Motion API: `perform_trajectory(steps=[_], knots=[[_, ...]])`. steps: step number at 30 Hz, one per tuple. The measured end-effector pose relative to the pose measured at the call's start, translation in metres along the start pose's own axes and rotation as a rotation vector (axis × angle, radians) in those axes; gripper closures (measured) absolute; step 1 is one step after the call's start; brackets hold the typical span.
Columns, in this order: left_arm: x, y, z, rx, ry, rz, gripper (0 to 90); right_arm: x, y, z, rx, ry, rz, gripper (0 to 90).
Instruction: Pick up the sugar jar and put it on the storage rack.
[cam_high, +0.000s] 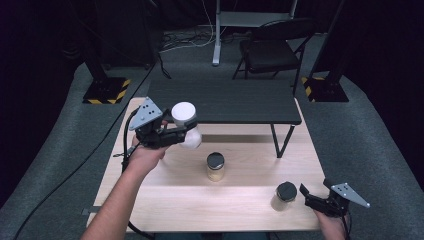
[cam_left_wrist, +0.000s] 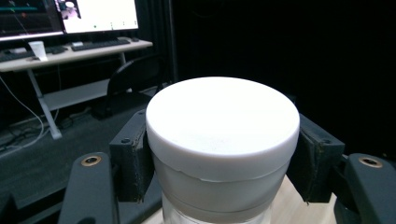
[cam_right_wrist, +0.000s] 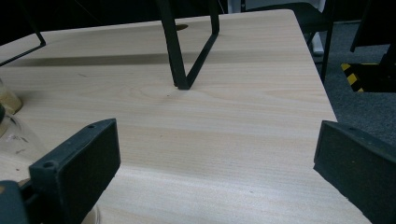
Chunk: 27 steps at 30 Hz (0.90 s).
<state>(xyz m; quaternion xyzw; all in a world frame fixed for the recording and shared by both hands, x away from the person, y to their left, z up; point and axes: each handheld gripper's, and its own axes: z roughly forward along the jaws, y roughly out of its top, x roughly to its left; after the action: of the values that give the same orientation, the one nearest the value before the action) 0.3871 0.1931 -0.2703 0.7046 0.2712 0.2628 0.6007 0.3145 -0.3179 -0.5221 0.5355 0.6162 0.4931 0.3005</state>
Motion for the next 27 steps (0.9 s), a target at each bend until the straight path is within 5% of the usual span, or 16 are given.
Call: perform_trajectory(steps=[14, 27], knots=[[0.004, 0.03, 0.012, -0.026, -0.003, 0.012, 33.5, 0.0, 0.0, -0.001, -0.001, 0.009, 0.0, 0.0], [0.013, 0.035, 0.036, -0.056, 0.071, 0.02, 33.5, -0.001, 0.0, -0.001, -0.006, 0.019, 0.01, 0.0]])
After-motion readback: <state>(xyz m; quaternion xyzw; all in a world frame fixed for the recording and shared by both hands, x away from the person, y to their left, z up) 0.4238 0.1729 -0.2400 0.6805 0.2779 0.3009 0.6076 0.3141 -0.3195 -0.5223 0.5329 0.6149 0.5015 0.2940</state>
